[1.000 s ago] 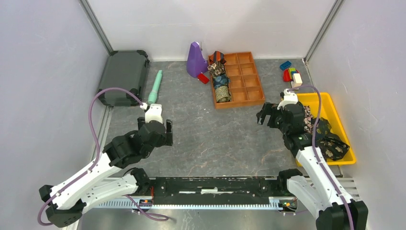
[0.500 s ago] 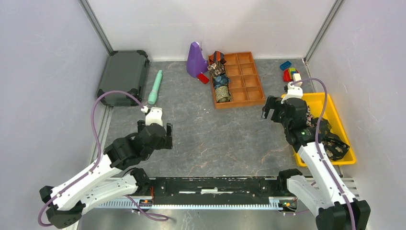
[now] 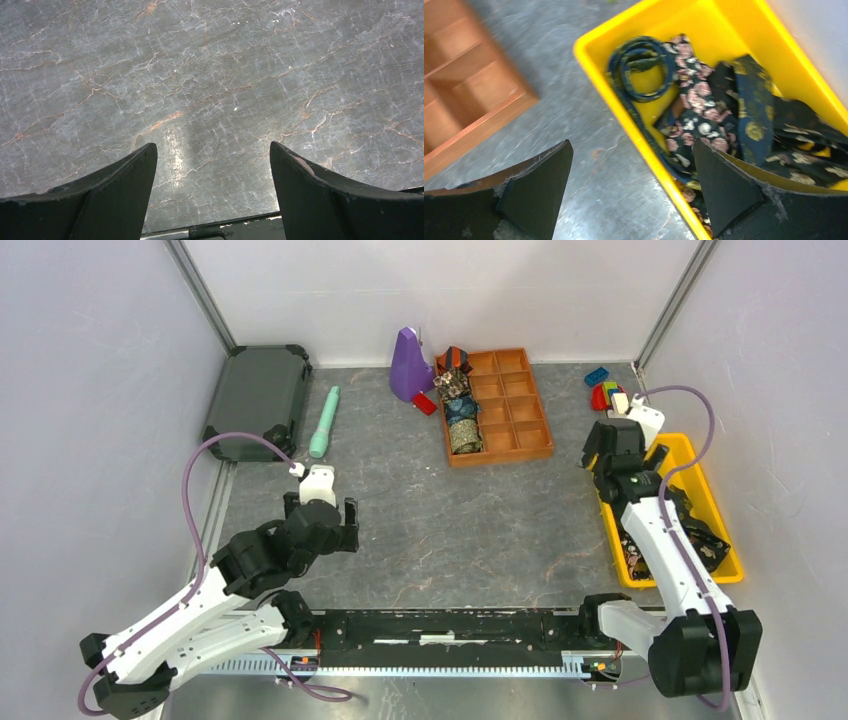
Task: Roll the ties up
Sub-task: Pick up the tie from the bin.
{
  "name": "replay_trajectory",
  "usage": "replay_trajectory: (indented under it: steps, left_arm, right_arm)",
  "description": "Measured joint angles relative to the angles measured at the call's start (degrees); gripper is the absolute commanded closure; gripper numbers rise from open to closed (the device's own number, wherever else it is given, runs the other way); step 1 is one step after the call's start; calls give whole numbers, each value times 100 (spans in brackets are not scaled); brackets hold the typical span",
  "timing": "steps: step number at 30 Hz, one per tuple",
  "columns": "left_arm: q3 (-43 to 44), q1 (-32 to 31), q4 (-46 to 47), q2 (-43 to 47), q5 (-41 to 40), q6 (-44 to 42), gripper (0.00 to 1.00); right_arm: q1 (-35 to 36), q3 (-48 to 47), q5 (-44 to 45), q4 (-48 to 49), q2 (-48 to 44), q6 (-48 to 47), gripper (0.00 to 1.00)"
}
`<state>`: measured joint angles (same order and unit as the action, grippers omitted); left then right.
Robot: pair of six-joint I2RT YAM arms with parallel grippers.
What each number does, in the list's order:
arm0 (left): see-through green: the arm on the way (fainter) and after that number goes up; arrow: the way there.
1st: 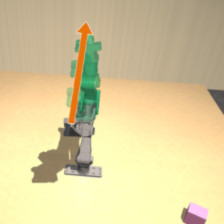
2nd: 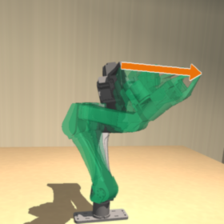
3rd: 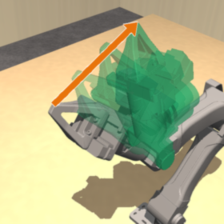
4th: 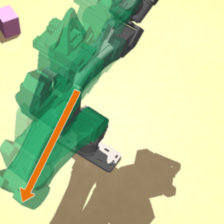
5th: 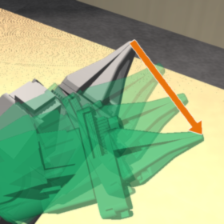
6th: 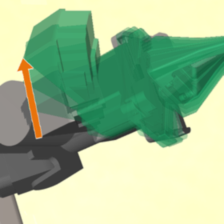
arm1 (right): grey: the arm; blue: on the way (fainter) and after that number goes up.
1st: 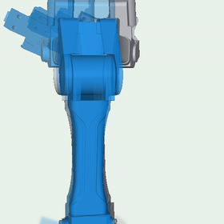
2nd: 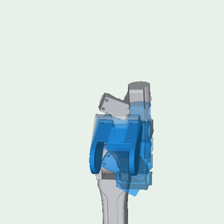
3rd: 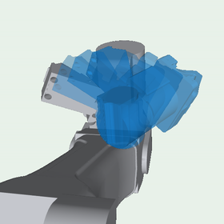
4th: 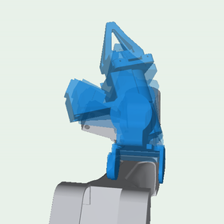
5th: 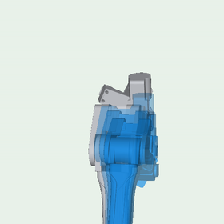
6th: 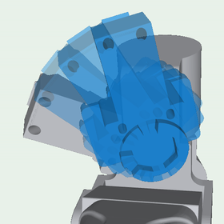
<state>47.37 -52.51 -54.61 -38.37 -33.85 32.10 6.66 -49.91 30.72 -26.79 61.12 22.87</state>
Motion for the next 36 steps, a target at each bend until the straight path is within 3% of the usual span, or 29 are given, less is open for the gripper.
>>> replay_trajectory:
  steps: [7,15,22,29,36]
  left_arm:
    - [0,0,42,17,76,0,11]
    - [-20,0,79,-20,140,0,11]
    - [-31,0,81,-90,142,0,11]
    - [-31,0,83,-173,142,-2,11]
    - [-31,0,90,-173,142,0,11]
  right_arm:
    - [-1292,105,101,-111,114,345,2]
    - [-2719,640,-560,-83,122,769,2]
    - [-3169,1259,-953,24,120,1056,2]
    - [-3226,1639,-1196,345,170,1182,24]
    - [-3320,1792,-1239,573,210,1244,68]
